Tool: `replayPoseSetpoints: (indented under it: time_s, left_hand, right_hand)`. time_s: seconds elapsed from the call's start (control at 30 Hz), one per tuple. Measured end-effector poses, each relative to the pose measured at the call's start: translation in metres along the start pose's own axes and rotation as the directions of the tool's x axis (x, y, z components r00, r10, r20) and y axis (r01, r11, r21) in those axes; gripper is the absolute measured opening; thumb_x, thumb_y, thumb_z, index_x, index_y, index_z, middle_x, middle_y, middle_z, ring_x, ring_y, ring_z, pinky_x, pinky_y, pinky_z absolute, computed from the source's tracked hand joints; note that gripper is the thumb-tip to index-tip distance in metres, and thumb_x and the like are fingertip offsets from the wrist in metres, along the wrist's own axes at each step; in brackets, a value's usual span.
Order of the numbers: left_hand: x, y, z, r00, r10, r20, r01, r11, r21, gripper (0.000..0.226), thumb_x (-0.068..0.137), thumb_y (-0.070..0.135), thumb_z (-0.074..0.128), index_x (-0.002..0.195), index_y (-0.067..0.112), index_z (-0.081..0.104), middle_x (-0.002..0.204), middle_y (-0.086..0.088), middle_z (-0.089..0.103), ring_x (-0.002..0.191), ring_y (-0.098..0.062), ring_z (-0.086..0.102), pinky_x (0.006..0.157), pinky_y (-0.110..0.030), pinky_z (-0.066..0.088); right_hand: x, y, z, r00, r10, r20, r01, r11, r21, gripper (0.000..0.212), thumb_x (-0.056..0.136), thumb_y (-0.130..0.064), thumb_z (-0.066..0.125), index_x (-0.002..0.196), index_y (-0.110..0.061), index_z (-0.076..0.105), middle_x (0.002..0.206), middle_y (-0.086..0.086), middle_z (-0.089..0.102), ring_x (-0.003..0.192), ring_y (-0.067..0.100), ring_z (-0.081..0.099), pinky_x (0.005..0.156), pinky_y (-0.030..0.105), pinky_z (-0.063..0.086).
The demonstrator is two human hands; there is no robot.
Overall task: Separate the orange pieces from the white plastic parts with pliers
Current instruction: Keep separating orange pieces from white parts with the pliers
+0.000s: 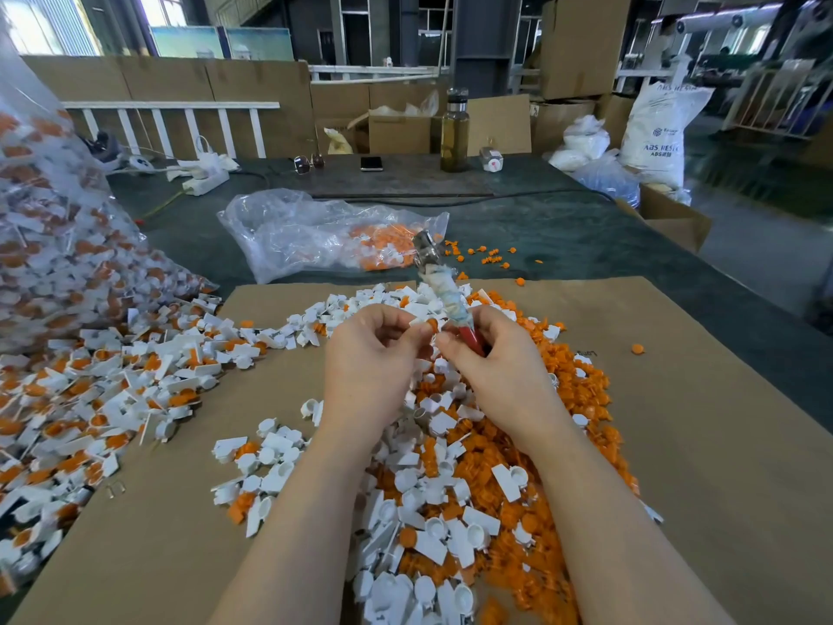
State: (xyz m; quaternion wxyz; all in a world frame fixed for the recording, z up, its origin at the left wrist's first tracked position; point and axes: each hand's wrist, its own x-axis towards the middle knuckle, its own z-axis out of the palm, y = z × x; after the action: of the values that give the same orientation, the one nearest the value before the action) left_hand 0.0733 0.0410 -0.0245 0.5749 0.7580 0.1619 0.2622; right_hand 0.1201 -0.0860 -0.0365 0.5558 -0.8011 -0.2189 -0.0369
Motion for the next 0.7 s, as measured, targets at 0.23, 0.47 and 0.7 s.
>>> replayPoseSetpoints:
  time_s: [0.23,0.47,0.7]
  left_hand:
    - [0.009,-0.008,-0.017,1.0,-0.006,0.03,0.015,0.947,-0.32,0.006,0.091,0.006,0.067,0.086,0.009,0.066,0.068,0.005,0.071,0.068,-0.009,0.071,0.068,-0.018,0.056]
    - [0.014,-0.012,-0.022,1.0,0.004,0.016,0.002,0.934,-0.358,0.009,0.092,0.008,0.066,0.085,0.012,0.066,0.07,0.008,0.07,0.068,-0.008,0.07,0.071,-0.019,0.056]
    - [0.013,-0.011,-0.025,0.999,0.027,0.018,-0.019,0.929,-0.371,0.009,0.093,0.006,0.064,0.086,0.012,0.065,0.067,0.011,0.069,0.067,-0.006,0.068,0.071,-0.017,0.056]
  right_hand:
    - [-0.001,0.005,-0.016,0.958,0.112,0.262,-0.126,0.991,0.034,0.022,0.092,-0.026,0.065,0.108,-0.018,0.053,0.096,-0.002,0.057,0.071,-0.002,0.058,0.049,0.008,0.044]
    - [-0.001,0.003,-0.019,0.92,0.096,0.38,-0.077,0.995,-0.064,0.022,0.09,-0.024,0.067,0.106,-0.026,0.052,0.095,-0.009,0.057,0.072,-0.014,0.056,0.054,0.005,0.042]
    - [-0.002,0.001,-0.021,0.915,0.065,0.398,0.0,0.987,-0.161,0.021,0.089,-0.029,0.066,0.09,-0.039,0.047,0.087,-0.012,0.056,0.073,0.0,0.056,0.06,0.016,0.042]
